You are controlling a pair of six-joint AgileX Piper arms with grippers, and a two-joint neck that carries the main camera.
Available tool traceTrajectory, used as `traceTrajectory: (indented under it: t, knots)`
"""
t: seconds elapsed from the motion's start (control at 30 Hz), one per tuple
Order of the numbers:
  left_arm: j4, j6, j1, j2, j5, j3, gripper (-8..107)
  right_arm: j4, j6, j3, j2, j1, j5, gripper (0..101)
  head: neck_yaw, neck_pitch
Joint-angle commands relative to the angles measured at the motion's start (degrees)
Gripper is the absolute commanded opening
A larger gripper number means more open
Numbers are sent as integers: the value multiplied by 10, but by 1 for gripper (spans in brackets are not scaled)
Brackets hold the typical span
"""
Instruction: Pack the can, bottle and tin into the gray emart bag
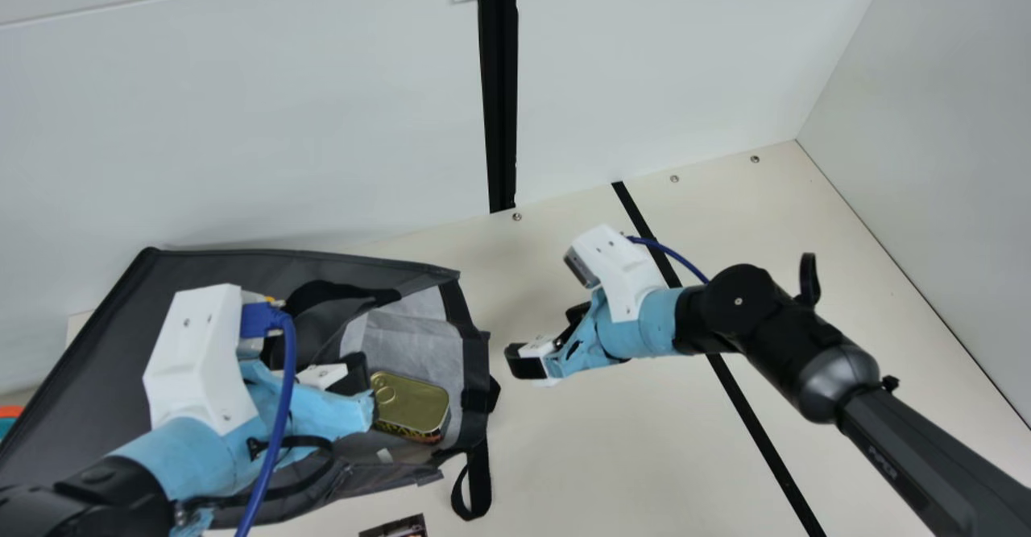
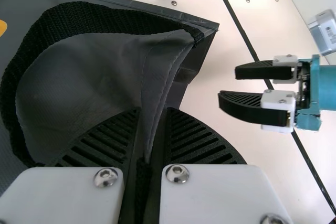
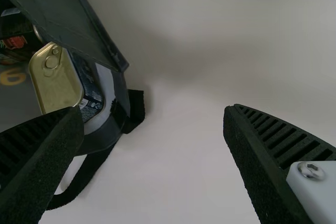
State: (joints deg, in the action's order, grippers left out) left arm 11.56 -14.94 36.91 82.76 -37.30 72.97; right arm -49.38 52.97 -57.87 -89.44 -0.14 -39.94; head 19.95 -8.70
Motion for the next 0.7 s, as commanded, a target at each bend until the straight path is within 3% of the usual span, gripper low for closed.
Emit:
traceTrajectory:
  t: [0.0,0.67]
  knots:
    - [0,0,0,0,0,0,10,-18,19,-1,-9,4,-3,91,0,-13]
    - [0,0,0,0,0,0,10,-129,120,-26,-109,49,6,91,0,-13]
